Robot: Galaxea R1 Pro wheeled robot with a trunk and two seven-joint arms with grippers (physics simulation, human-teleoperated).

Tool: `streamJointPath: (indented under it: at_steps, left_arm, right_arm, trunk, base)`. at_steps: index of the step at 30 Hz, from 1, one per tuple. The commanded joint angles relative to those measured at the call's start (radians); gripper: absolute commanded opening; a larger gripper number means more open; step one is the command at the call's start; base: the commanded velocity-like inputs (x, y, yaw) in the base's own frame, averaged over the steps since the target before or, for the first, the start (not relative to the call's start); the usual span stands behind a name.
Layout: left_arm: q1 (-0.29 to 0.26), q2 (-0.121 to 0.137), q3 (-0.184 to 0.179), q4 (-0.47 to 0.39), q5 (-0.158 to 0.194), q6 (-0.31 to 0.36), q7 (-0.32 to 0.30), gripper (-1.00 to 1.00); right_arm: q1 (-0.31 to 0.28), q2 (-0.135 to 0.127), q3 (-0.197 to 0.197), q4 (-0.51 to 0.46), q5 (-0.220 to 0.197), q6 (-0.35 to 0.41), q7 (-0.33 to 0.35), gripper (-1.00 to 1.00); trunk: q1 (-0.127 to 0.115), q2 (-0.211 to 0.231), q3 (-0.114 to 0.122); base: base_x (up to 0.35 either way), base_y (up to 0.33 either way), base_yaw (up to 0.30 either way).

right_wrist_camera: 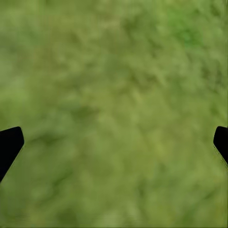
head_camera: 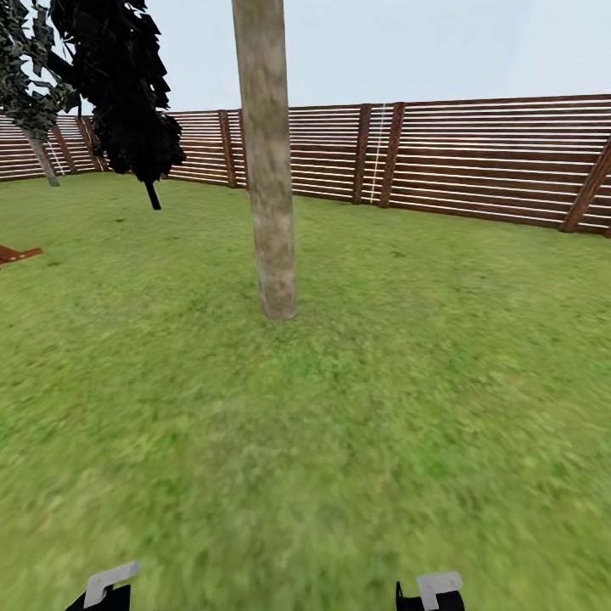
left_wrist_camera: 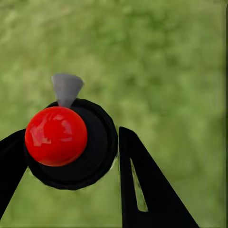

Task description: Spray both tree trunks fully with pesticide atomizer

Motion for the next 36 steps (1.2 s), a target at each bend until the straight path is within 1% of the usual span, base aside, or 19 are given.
streamJointPath:
  at_steps: [1, 15, 18, 19, 20, 22, 23, 25, 29, 36]
  left_arm:
    - [0.000, 0.000, 0.000, 0.000, 0.000, 0.000, 0.000, -1.00]
    - [0.000, 0.001, 0.000, 0.002, 0.000, 0.000, -0.006, -1.00]
    - [0.000, 0.000, -0.001, 0.007, 0.000, 0.001, -0.007, -1.00]
    - [0.000, 0.001, -0.001, 0.007, 0.000, 0.001, -0.008, -1.00]
    - [0.000, 0.001, -0.001, 0.006, 0.000, 0.002, -0.008, -1.00]
    - [0.000, 0.002, 0.000, 0.006, 0.000, 0.003, -0.008, -1.00]
    - [0.000, 0.002, 0.000, 0.006, 0.000, 0.003, -0.007, -1.00]
    - [0.000, 0.002, 0.001, 0.006, 0.000, 0.002, -0.007, -1.00]
    - [0.000, 0.002, 0.000, 0.007, 0.000, 0.002, -0.006, -1.00]
    - [0.000, 0.001, 0.000, 0.007, 0.000, 0.002, 0.000, -1.00]
  right_arm:
    - [0.000, 0.000, 0.000, 0.000, 0.000, 0.000, 0.000, 1.00]
    - [0.000, 0.001, 0.000, 0.002, 0.000, 0.002, 0.000, 1.00]
    - [0.013, 0.003, 0.000, -0.004, -0.001, 0.000, 0.000, 1.00]
    - [0.013, 0.003, 0.000, -0.013, -0.001, -0.003, 0.000, 1.00]
    - [0.014, 0.003, -0.001, -0.043, 0.000, -0.010, -0.001, 1.00]
    - [0.014, 0.004, -0.001, -0.138, -0.001, -0.027, -0.002, 1.00]
    - [0.014, 0.004, 0.000, -0.166, -0.001, -0.030, 0.000, 1.00]
    - [0.014, 0.004, 0.006, -0.183, 0.004, -0.032, 0.007, 1.00]
    - [0.014, -0.003, 0.008, -0.149, 0.015, -0.032, 0.026, 1.00]
    - [0.014, -0.007, 0.007, -0.129, 0.016, -0.032, 0.024, 1.00]
  trunk:
    - [0.000, 0.000, 0.000]
    - [0.000, 0.000, 0.000]
    - [0.000, 0.000, 0.000]
    - [0.000, 0.000, 0.000]
    - [0.000, 0.000, 0.000]
    - [0.000, 0.000, 0.000]
    - [0.000, 0.000, 0.000]
    - [0.000, 0.000, 0.000]
    - [0.000, 0.000, 0.000]
    - [0.000, 0.000, 0.000]
  base:
    - [0.337, 0.000, 0.000]
    - [0.337, 0.000, 0.000]
    - [0.337, 0.000, 0.000]
    - [0.337, 0.000, 0.000]
    - [0.337, 0.000, 0.000]
    - [0.337, 0.000, 0.000]
    - [0.337, 0.000, 0.000]
    - [0.337, 0.000, 0.000]
    - [0.337, 0.000, 0.000]
    - [0.337, 0.000, 0.000]
